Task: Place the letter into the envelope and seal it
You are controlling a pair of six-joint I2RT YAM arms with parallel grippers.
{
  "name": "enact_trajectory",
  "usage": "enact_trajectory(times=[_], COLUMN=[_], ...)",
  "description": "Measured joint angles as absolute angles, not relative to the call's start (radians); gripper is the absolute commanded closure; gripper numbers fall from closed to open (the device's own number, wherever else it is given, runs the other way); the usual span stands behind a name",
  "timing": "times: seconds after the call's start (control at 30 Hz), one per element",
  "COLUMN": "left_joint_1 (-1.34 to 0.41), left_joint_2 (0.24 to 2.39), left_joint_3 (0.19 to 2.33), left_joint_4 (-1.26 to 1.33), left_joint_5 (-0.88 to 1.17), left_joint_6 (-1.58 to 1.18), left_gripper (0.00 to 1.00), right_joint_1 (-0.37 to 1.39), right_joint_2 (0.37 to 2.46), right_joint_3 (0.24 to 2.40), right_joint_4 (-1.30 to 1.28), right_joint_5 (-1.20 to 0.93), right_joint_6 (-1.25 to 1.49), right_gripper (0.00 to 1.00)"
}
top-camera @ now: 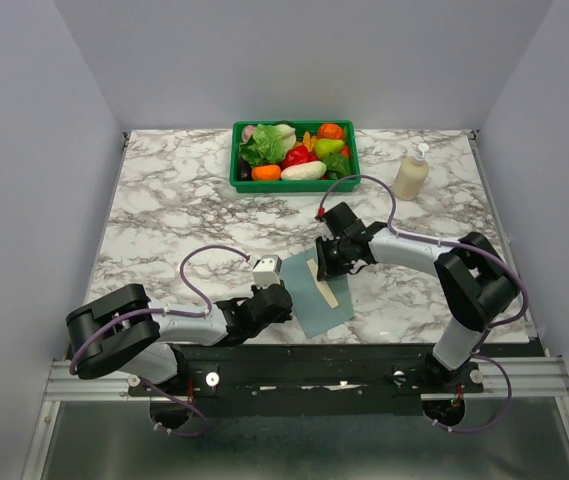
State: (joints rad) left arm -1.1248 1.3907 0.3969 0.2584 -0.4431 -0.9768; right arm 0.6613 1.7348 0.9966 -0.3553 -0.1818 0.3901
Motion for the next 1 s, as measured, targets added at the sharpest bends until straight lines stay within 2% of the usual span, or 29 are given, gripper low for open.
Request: enact_trajectory(times=[0.27, 0.4, 0.6, 0.7, 0.8, 0.83, 0.93, 1.0], left_joint_1=[-1.125, -1.125, -1.124, -1.124, -1.124, -1.124, -1.125, -1.125], left_joint_2=[1.391, 1.390, 1.375, 1.349, 1.311, 1.295, 1.238, 1.200], left_joint_3=[0.397, 0.397, 0.396, 0.394, 0.390, 0.390, 0.390, 0.389], left_joint_4=[0.258, 0.258, 0.237, 0.208, 0.146, 0.120, 0.030, -0.031], left_joint_5=[-0.443, -0.442, -0.440, -0.437, -0.437, -0.437, -0.438, -0.443], left_joint_6=[-0.976, -0.976, -0.978, -0.980, -0.983, -0.983, -0.984, -0.981], left_gripper=[1.00, 1.00, 1.00, 0.95, 0.83, 0.75, 0.63, 0.58], right_joint_1=[0.680, 0.682, 0.692, 0.682, 0.650, 0.630, 0.556, 0.514], right_joint_2=[1.734, 1.730, 1.678, 1.618, 1.563, 1.553, 1.545, 1.562], right_joint_3=[0.997, 0.997, 0.997, 1.006, 1.043, 1.060, 1.122, 1.171], right_joint_4=[-0.349, -0.350, -0.366, -0.385, -0.414, -0.421, -0.453, -0.487], right_joint_5=[-0.157, -0.146, -0.137, -0.135, -0.134, -0.135, -0.130, -0.124], right_joint_6=[0.392, 0.401, 0.415, 0.419, 0.418, 0.416, 0.396, 0.371], right_gripper=[0.75, 0.62, 0.55, 0.52, 0.48, 0.48, 0.48, 0.48])
